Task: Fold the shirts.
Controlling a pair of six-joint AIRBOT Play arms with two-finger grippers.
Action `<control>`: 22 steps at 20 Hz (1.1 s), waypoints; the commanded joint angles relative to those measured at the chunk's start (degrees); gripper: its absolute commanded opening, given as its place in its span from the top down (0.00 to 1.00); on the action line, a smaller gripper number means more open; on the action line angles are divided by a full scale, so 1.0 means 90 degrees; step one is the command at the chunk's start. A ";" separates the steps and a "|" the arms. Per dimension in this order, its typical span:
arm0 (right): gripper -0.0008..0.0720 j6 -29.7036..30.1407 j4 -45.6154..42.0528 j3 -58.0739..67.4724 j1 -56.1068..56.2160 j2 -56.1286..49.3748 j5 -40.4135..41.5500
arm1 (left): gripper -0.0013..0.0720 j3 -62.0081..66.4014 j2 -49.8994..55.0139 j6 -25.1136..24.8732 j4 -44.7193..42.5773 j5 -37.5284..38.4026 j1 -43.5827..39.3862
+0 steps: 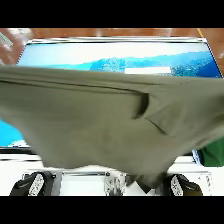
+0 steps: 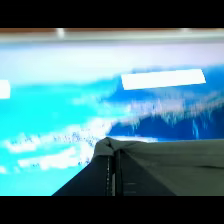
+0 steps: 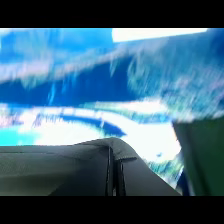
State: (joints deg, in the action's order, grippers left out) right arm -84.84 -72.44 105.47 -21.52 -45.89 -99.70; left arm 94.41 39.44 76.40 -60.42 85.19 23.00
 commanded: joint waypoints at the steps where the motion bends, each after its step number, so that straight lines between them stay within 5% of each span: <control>1: 0.91 -0.0049 0.0500 -0.1246 -0.0002 -0.1098 -0.0189 | 0.93 -0.1916 0.0374 -0.0163 -0.0053 -0.0151 0.0007; 5: 0.91 0.0420 0.1217 -0.2504 0.0449 -0.2841 0.2671 | 0.93 -0.2572 0.2232 -0.0223 0.0126 -0.1287 -0.0112; 13: 0.91 0.0459 0.0576 -0.2443 0.2344 -0.5323 0.7766 | 0.93 -0.0386 0.6256 -0.1093 0.1219 -0.2829 -0.1054; 18: 0.91 0.0449 0.0556 -0.2443 0.2356 -0.5867 0.8160 | 0.93 -0.0151 0.7133 -0.1083 0.1217 -0.3874 -0.1156; 22: 0.91 0.0316 0.0563 -0.2443 0.2378 -0.6169 0.7779 | 0.93 -0.0151 0.7521 -0.1013 0.1217 -0.3575 -0.1212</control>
State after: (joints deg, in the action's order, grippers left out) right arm -80.88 -67.26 83.50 -0.40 -99.22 -28.97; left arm 92.55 104.03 67.20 -49.69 52.90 12.60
